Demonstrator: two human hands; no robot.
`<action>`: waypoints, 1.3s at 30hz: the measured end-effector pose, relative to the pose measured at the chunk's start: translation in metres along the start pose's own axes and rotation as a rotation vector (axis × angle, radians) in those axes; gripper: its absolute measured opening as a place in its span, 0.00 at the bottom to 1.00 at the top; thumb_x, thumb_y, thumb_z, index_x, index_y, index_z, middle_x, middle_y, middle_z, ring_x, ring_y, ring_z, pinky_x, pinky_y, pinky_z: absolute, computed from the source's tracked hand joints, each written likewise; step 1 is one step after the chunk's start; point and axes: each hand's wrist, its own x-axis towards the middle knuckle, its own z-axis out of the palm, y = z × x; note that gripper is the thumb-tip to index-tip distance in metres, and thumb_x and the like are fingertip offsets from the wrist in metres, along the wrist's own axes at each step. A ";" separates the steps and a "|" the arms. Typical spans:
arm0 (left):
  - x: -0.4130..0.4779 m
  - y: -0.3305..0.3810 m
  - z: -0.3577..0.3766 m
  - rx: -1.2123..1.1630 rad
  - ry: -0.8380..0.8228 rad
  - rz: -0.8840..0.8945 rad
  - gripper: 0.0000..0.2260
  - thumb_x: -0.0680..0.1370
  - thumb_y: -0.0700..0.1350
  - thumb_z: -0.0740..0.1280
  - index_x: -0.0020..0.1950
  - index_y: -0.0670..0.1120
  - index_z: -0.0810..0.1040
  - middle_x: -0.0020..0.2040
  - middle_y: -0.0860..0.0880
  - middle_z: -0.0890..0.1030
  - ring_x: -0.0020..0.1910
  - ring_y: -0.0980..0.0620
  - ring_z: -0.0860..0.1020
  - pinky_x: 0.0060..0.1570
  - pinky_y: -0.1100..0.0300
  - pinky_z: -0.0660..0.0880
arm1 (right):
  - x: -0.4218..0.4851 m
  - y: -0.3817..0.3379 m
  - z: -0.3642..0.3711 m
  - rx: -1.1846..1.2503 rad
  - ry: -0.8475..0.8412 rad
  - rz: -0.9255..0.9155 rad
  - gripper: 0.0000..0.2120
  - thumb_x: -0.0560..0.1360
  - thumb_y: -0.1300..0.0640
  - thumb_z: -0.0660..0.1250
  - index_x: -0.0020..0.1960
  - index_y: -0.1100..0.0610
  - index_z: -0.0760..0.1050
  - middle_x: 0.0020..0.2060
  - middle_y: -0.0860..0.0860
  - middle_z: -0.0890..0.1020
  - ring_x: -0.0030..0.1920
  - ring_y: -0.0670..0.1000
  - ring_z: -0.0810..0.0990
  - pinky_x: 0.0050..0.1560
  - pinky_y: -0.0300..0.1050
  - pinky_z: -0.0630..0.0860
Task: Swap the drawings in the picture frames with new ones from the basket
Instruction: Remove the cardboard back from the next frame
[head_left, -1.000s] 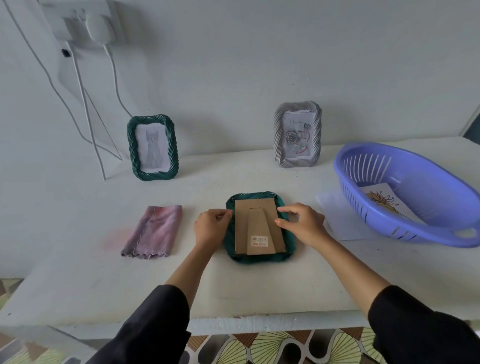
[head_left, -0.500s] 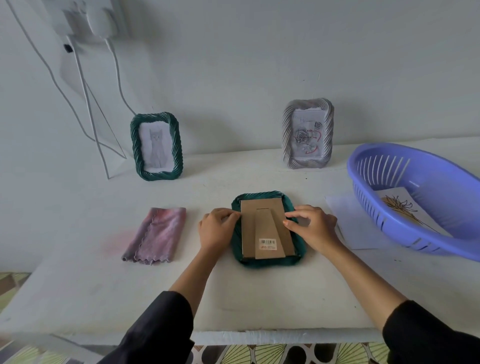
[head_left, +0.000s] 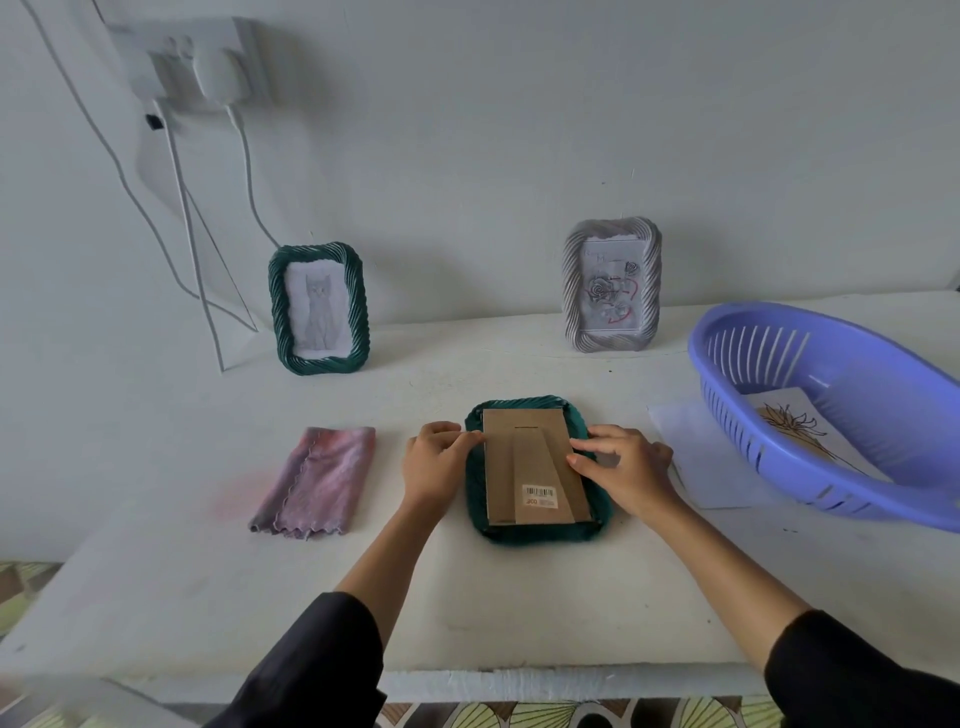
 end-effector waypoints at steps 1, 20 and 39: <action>-0.001 0.002 0.000 -0.031 0.007 -0.005 0.09 0.74 0.50 0.69 0.40 0.47 0.84 0.52 0.52 0.74 0.61 0.46 0.72 0.63 0.46 0.69 | 0.000 0.000 0.000 -0.002 -0.001 0.000 0.13 0.72 0.46 0.68 0.56 0.45 0.80 0.64 0.46 0.76 0.66 0.47 0.69 0.60 0.49 0.55; -0.017 0.040 -0.003 0.021 -0.269 0.089 0.21 0.75 0.38 0.67 0.68 0.46 0.71 0.52 0.44 0.82 0.51 0.46 0.81 0.54 0.52 0.77 | 0.000 -0.002 0.000 0.004 0.014 0.008 0.13 0.74 0.47 0.67 0.57 0.45 0.79 0.62 0.46 0.77 0.65 0.47 0.69 0.54 0.45 0.52; 0.005 0.026 -0.080 -0.113 0.055 -0.095 0.19 0.75 0.33 0.63 0.66 0.41 0.74 0.44 0.44 0.80 0.40 0.49 0.76 0.42 0.60 0.75 | -0.001 -0.004 -0.001 -0.034 -0.025 -0.003 0.10 0.73 0.47 0.67 0.53 0.42 0.80 0.64 0.45 0.75 0.65 0.47 0.69 0.57 0.48 0.53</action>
